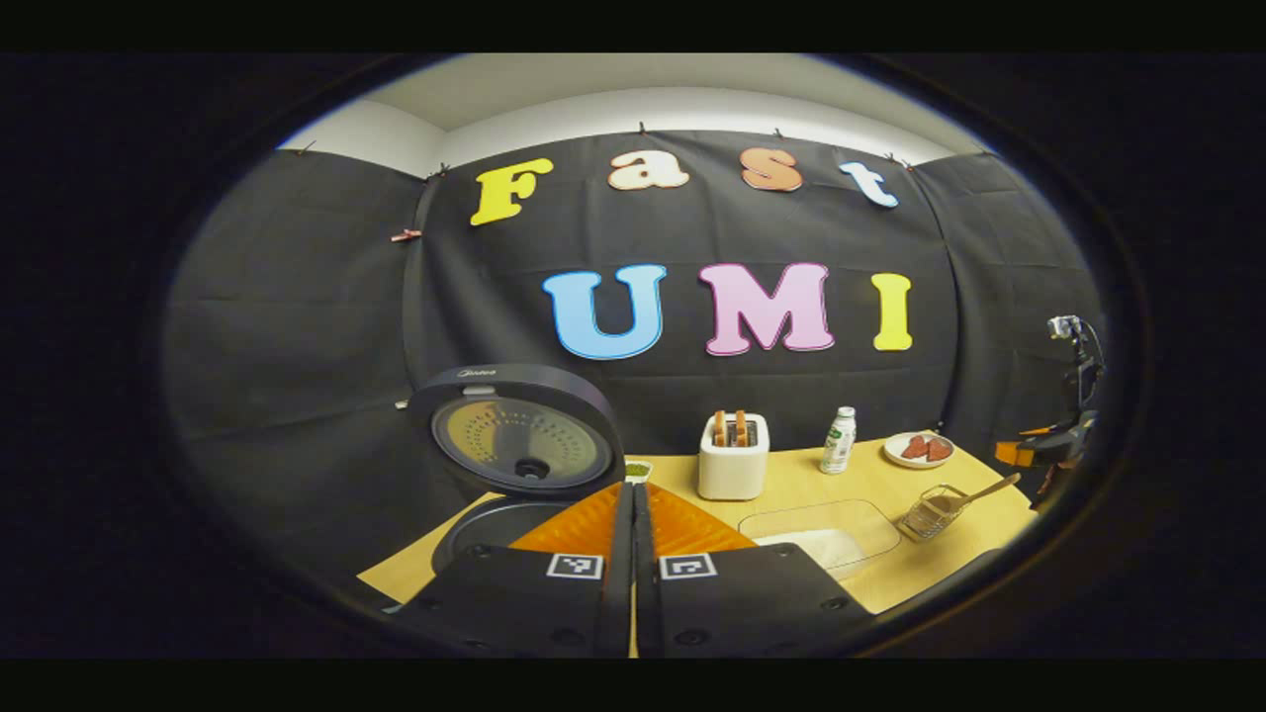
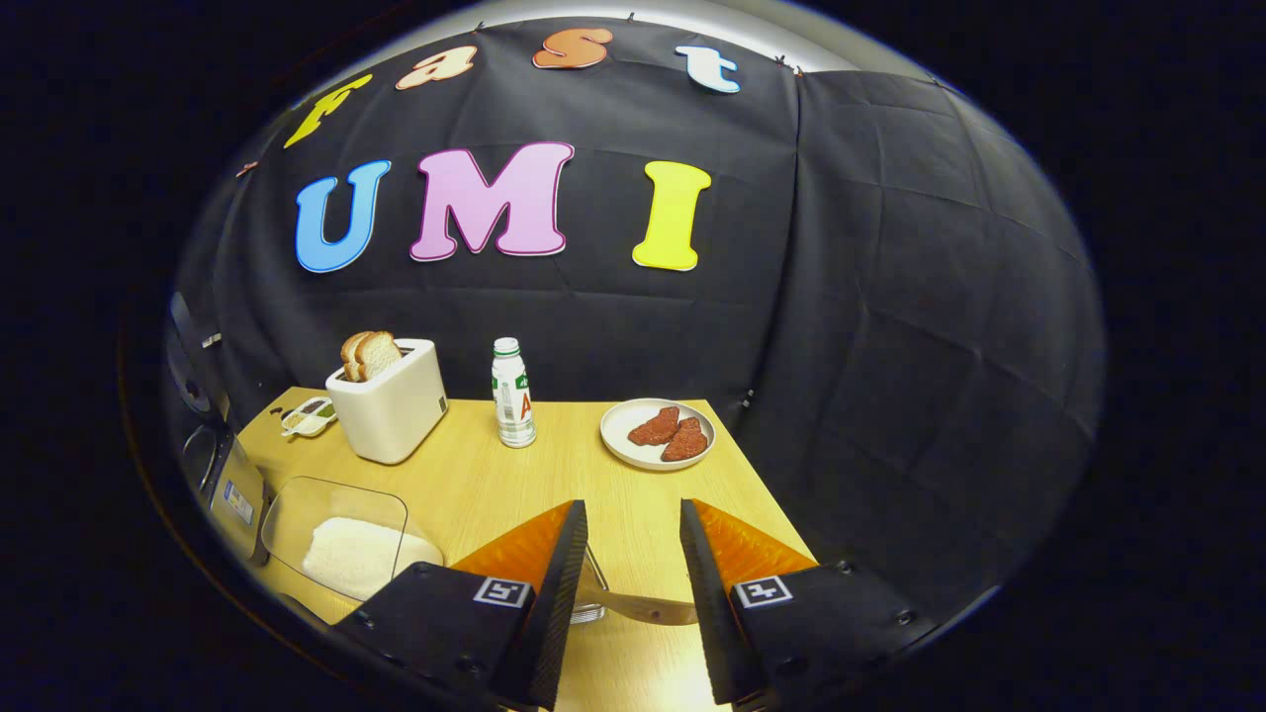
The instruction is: Close the left gripper, press the button to open the rice cooker; take a wooden spoon from the chopstick holder with the right hand, scoop a spoonful of rice and pour it into the rice cooker, then put the wooden spoon back into the chopstick holder.
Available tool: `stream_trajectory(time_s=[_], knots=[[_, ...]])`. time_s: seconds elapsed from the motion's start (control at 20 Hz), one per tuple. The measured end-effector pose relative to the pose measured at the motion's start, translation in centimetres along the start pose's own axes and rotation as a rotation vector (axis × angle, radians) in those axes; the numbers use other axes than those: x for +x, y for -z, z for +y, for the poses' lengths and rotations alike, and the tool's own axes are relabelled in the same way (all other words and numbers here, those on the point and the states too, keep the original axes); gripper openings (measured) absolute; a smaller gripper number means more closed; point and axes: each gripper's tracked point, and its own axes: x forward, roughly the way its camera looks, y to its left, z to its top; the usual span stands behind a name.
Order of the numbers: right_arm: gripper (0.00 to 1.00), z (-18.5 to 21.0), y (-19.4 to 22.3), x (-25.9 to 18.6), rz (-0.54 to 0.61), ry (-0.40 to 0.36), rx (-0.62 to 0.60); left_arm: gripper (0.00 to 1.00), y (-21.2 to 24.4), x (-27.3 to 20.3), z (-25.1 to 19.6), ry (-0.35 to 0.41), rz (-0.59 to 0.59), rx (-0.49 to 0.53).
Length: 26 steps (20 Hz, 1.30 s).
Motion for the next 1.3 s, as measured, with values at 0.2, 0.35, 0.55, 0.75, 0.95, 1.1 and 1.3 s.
stream_trajectory(time_s=[0.2, 0.35, 0.55, 0.75, 0.95, 1.1, 1.3], knots=[[0.60, 2.1, 0.1, -1.0, -0.002, -0.032, 0.008, 0.08, -1.2, 0.8, 1.4, -0.016, -0.028, 0.033], [0.60, 4.3, 0.2, -1.9, 0.004, -0.072, 0.026, 0.07, -2.2, 2.0, 3.5, -0.046, -0.051, 0.065], [0.60, 7.2, 0.5, -3.3, 0.007, -0.124, 0.025, 0.03, -3.3, 4.0, 5.8, -0.071, -0.065, 0.063], [0.60, 8.9, -0.3, -4.2, -0.014, -0.161, 0.002, 0.27, -4.8, 4.8, 8.1, -0.136, -0.102, 0.049], [0.60, 9.3, -1.3, -4.8, -0.030, -0.165, 0.015, 0.72, -6.3, 5.9, 7.8, -0.106, -0.132, 0.088], [0.60, 9.7, -1.5, -5.1, -0.033, -0.169, 0.018, 0.89, -7.8, 6.6, 8.3, -0.100, -0.167, 0.094], [0.60, 10.0, -1.6, -5.5, -0.033, -0.173, 0.013, 0.91, -10.4, 7.9, 9.8, -0.114, -0.211, 0.116]])
